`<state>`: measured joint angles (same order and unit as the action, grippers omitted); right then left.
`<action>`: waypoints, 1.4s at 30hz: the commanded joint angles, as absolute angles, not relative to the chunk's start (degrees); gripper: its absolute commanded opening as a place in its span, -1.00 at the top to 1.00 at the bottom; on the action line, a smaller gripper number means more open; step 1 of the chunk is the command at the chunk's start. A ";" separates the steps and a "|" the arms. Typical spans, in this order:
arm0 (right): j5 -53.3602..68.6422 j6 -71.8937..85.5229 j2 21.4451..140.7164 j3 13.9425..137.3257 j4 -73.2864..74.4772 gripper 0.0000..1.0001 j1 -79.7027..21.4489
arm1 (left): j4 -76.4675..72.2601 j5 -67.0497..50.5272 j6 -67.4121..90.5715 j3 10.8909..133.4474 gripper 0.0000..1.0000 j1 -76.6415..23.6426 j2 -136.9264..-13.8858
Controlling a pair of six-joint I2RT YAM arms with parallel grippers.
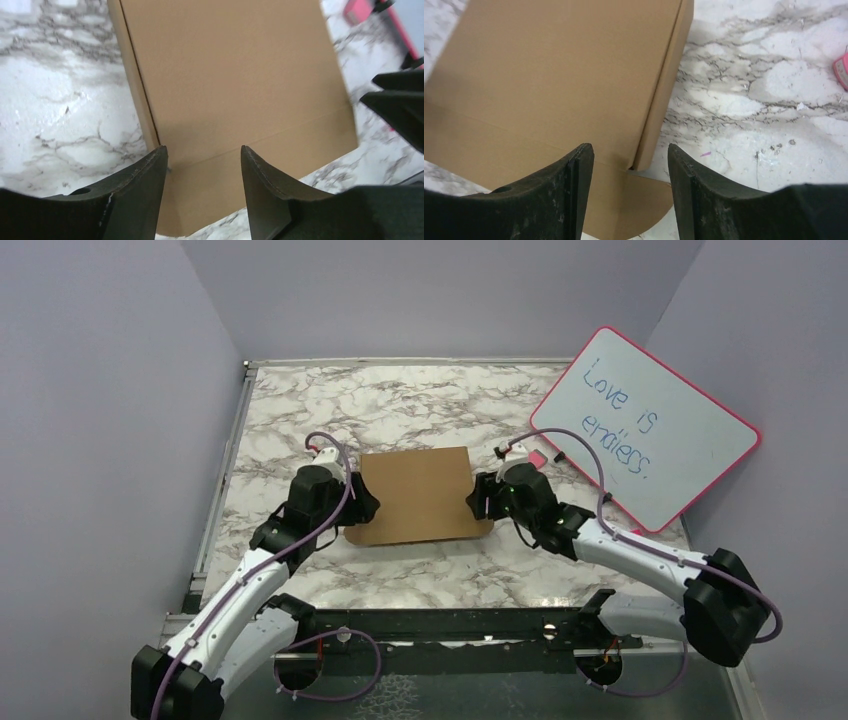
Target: Fold the paper box
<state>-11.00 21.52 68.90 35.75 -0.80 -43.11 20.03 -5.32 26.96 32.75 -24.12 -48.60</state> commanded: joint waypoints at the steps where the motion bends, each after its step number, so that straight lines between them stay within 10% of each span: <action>1: -10.17 23.47 65.06 35.78 -6.11 -0.22 -42.92 | 11.46 -1.43 31.75 31.01 -0.15 -24.19 -45.46; 42: -13.49 21.64 70.15 28.82 -12.29 -0.16 -42.80 | -11.97 -0.70 35.38 21.03 0.12 -24.15 -64.96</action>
<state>-11.92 24.84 73.58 26.94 -17.80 -43.00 -16.21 -0.01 35.38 20.21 -24.01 -65.41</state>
